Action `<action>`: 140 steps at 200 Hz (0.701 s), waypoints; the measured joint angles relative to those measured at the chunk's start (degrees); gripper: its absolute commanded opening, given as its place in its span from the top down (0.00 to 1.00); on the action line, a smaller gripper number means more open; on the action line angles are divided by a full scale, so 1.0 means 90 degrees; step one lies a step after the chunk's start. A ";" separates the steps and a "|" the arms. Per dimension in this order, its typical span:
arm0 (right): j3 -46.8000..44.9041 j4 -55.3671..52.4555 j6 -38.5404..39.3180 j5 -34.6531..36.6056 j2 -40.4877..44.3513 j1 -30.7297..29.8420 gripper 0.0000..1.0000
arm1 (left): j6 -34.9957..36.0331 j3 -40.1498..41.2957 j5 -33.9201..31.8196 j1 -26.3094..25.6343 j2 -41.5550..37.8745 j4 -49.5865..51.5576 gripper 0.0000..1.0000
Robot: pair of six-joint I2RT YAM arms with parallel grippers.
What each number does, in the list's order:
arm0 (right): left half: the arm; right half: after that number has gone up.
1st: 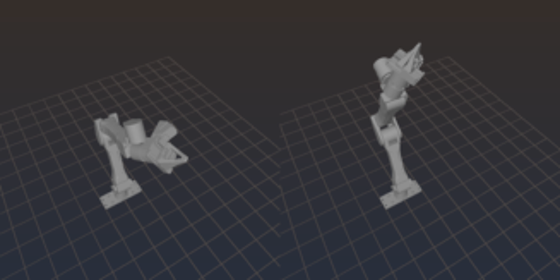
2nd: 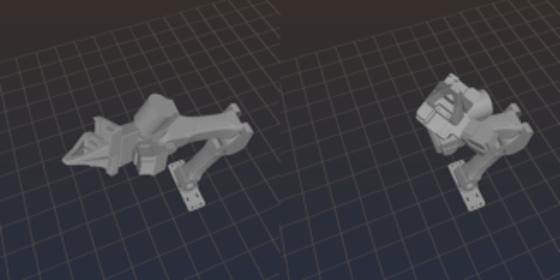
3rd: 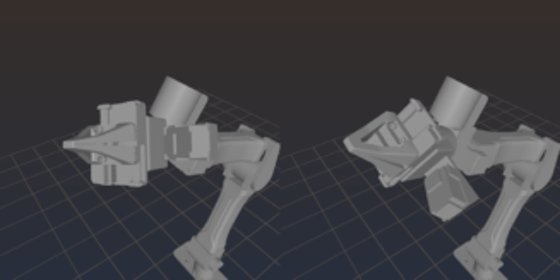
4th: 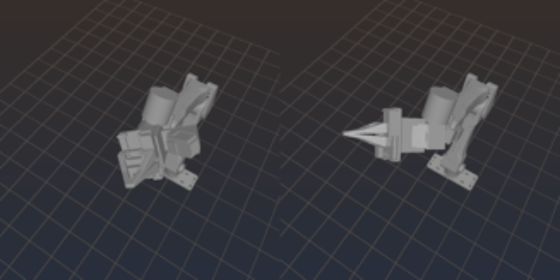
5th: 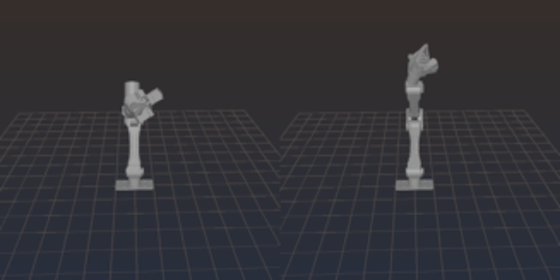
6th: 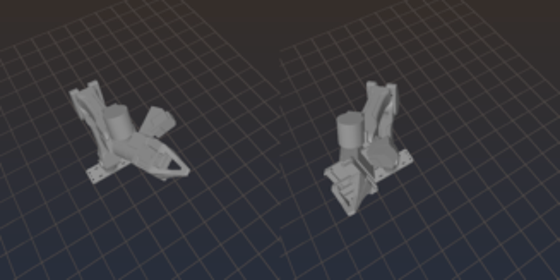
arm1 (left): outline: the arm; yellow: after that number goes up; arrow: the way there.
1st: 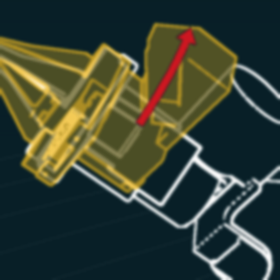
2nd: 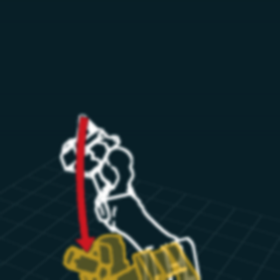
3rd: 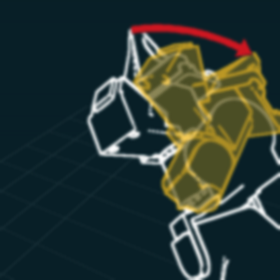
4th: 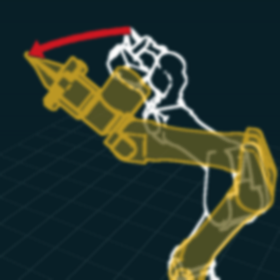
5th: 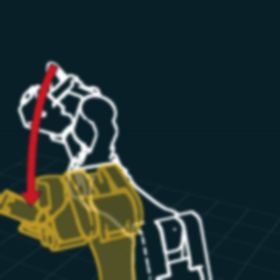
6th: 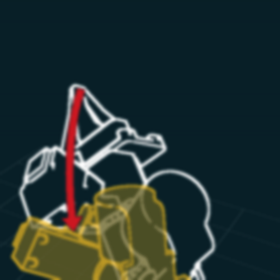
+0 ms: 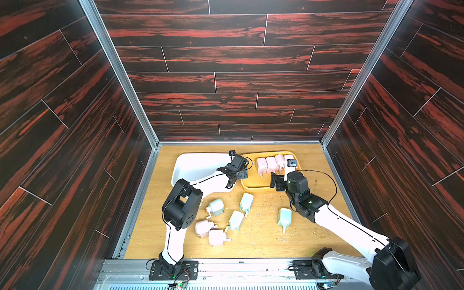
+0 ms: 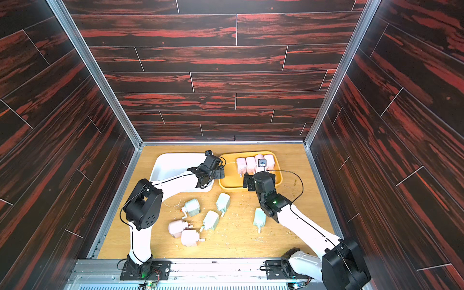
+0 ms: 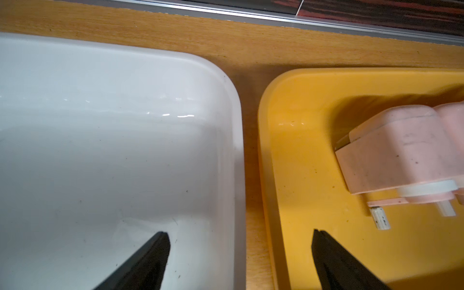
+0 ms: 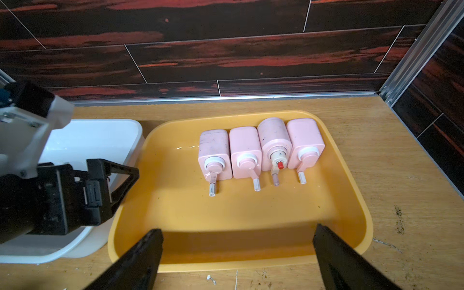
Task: Place the pencil sharpeners by color into the storage box
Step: Adjust the storage box at the center of the board.
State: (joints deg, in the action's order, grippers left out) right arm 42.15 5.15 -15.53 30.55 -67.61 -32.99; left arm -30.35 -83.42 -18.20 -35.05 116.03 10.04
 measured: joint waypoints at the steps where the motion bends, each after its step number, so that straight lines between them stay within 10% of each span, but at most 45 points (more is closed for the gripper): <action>1: 0.0000 0.0000 0.0002 0.0002 0.0000 0.0000 0.02 | -0.0002 0.0000 -0.0002 0.0000 0.0000 0.0007 0.07; 140: -0.0134 0.0311 -0.0121 -0.0158 -0.0058 0.0049 0.02 | 0.0311 0.0075 0.0158 0.0129 -0.0236 0.0605 0.06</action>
State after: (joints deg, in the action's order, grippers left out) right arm 40.95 7.94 -16.62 29.12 -68.14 -32.56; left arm -27.55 -82.74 -16.78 -33.89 113.91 15.49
